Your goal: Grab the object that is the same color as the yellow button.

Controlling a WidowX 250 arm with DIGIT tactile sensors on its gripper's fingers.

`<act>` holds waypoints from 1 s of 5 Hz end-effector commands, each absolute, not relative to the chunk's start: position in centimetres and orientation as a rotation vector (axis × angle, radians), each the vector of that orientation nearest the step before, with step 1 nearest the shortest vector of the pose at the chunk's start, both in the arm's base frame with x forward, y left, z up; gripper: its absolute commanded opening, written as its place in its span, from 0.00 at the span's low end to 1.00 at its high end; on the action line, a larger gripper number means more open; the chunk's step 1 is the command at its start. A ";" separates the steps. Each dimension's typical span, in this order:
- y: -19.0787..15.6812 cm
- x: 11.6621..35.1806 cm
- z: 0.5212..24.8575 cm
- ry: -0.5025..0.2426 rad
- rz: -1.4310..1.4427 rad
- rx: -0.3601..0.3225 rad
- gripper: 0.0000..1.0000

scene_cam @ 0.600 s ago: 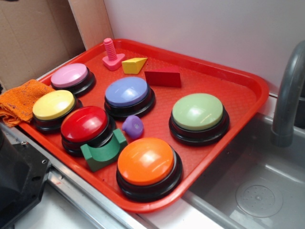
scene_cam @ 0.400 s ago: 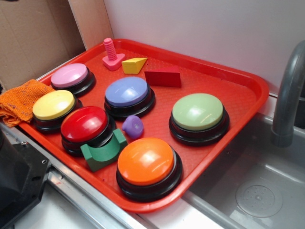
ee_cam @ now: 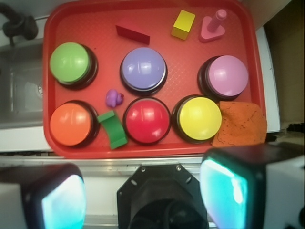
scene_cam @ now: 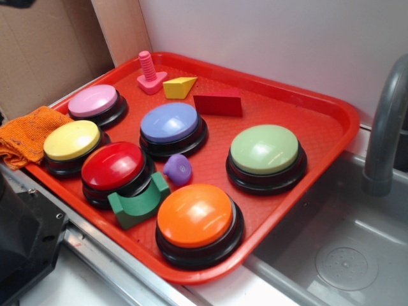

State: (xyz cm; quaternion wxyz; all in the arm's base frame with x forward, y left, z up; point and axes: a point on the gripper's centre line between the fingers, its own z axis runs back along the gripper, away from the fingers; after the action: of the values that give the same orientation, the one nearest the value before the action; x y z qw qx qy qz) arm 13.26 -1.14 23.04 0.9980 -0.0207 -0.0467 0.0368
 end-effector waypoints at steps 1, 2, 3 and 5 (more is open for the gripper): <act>0.9 17.7 20.1 -0.189 0.259 -0.068 1.00; 2.3 20.2 18.2 -0.222 0.329 -0.062 1.00; 3.7 22.8 16.4 -0.250 0.381 -0.037 1.00; 5.1 26.4 12.9 -0.292 0.464 -0.004 1.00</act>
State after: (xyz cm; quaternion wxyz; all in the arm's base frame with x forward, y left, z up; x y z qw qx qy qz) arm 26.28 4.47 11.78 0.9649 -0.0020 -0.1264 0.2300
